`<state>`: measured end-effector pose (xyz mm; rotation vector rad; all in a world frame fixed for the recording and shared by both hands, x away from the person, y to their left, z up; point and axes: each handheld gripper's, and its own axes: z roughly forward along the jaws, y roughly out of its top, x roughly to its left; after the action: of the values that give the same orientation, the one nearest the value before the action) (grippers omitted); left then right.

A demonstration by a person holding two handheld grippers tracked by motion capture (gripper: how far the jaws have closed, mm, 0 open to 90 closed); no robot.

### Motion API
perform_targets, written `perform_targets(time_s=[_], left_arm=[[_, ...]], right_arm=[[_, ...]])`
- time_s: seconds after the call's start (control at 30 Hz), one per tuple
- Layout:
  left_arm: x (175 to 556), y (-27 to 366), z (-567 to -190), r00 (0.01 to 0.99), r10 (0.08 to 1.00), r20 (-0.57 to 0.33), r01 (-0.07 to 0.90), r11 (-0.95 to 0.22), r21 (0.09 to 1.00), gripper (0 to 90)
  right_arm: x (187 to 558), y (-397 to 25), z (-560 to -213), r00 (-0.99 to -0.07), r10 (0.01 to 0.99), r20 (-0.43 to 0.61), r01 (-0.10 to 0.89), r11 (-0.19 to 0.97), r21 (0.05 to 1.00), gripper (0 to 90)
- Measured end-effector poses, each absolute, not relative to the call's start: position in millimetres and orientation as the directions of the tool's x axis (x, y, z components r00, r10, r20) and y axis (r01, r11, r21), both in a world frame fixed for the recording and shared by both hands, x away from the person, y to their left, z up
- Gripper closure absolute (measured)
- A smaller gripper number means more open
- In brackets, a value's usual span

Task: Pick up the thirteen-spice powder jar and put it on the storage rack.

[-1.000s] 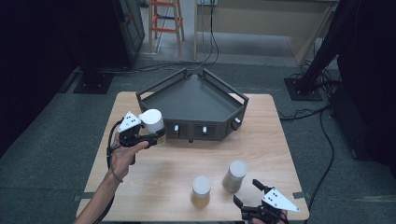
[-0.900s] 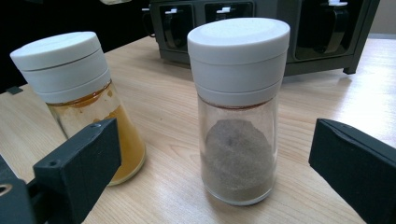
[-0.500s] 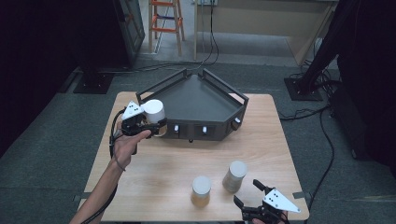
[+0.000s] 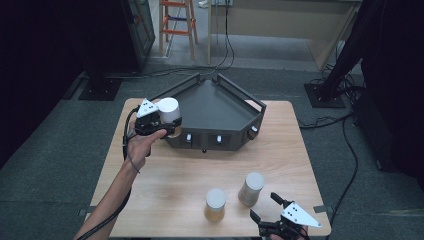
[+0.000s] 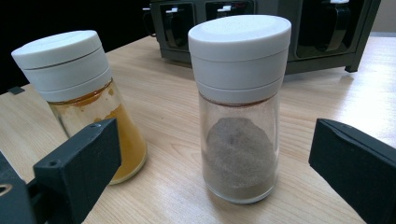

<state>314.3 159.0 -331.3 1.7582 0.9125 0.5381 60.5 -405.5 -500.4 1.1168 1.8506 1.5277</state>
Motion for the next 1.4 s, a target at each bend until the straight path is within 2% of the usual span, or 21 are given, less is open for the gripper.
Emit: perform_targets(time_s=[0.47, 1.4], left_arm=[[341.7, 135.6, -328.7, 0.571, 0.819, -0.050, 0.334, -0.177, 0.926, 30.2], [375.5, 109.7, -353.7, 0.509, 0.860, -0.041, 0.341, -0.158, 0.927, 30.3]], right_arm=[[60.0, -409.0, -500.8, -0.545, 0.828, 0.130, 0.277, 0.031, 0.960, 2.2], [60.0, -411.2, -502.0, -0.553, 0.822, 0.136, 0.277, 0.028, 0.961, 2.2]])
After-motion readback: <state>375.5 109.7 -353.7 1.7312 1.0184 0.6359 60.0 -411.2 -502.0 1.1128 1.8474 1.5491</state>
